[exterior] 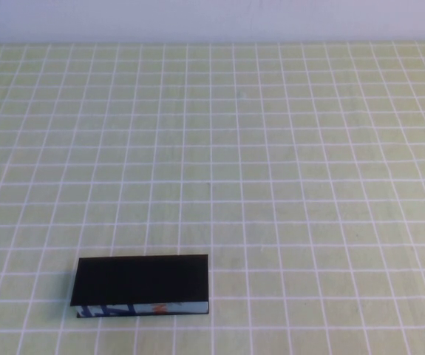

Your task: Return glasses to glasses case

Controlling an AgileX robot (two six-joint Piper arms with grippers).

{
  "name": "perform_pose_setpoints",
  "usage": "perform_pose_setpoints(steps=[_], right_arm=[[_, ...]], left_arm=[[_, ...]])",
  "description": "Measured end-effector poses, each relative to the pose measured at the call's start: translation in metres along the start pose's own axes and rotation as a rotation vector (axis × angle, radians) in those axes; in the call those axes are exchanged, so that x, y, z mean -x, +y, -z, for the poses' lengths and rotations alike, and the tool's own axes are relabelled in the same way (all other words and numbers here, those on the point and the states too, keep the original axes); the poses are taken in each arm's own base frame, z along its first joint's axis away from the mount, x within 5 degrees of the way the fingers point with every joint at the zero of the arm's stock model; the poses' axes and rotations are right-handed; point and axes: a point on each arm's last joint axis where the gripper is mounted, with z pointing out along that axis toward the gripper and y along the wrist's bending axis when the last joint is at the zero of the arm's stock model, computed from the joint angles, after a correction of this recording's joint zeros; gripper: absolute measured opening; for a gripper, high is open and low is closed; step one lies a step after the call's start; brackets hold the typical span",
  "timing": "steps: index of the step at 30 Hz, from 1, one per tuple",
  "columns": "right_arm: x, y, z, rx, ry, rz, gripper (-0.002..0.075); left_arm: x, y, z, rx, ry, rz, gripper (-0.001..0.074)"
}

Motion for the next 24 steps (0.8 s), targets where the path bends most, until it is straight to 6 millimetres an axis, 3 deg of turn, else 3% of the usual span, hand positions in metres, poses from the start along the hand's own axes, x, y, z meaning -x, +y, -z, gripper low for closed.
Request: perform_pose_setpoints(steps=[3,24], right_arm=[[0.0,0.0001,0.0,0.001,0.0,-0.001,-0.0018],[0.0001,0.0,0.0,-0.002,-0.001,-0.004,-0.0018]], left_arm=[[-0.0082,0.0012,0.0004,0.017,0.09,-0.01,-0.0003],[-0.0084,0.0012,0.0006,0.016,0.091,-0.02,-0.0003]])
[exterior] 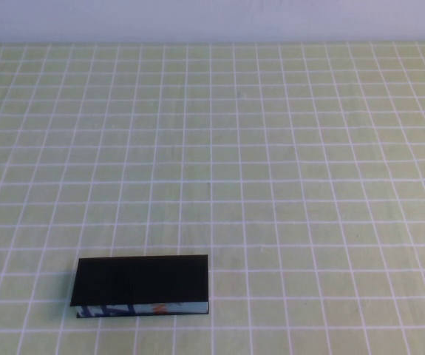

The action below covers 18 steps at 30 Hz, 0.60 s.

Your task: Return glasses to glasses case

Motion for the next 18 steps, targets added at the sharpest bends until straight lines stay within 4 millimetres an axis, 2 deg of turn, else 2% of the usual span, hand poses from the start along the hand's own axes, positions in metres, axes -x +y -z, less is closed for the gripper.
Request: perform_pose_setpoints(steps=[8,15,18], right_arm=[[0.001,-0.002,0.001,-0.056,-0.016,-0.041,-0.0018],[0.001,-0.013,0.004,-0.307,-0.06,-0.103,-0.0018],[-0.007,-0.018,0.004,-0.426,-0.101,-0.101,-0.0018]], left_arm=[[0.0,0.0,0.0,0.0,0.0,0.0,-0.0003],[0.0,0.0,0.0,0.0,0.0,0.0,-0.0003],[0.0,0.0,0.0,0.0,0.0,0.0,-0.0003]])
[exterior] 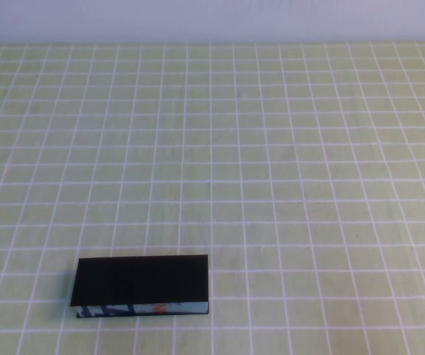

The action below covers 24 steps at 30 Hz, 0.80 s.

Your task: Return glasses to glasses case

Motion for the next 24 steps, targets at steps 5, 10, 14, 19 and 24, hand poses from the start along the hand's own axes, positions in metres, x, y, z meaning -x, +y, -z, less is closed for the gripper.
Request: perform_pose_setpoints(steps=[5,10,14,19,24], right_arm=[[-0.033,-0.012,-0.013,-0.157,-0.048,-0.08,-0.0018],[-0.071,-0.021,-0.024,-0.248,0.021,-0.169,-0.0018],[-0.078,-0.022,-0.024,-0.269,0.076,-0.177,-0.0018],[-0.078,-0.022,-0.024,-0.267,0.08,-0.177,-0.0018],[-0.078,-0.023,-0.024,-0.268,0.08,-0.176,-0.0018]], left_arm=[[0.0,0.0,0.0,0.0,0.0,0.0,-0.0003],[0.0,0.0,0.0,0.0,0.0,0.0,-0.0003],[0.0,0.0,0.0,0.0,0.0,0.0,-0.0003],[0.0,0.0,0.0,0.0,0.0,0.0,-0.0003],[0.0,0.0,0.0,0.0,0.0,0.0,-0.0003]])
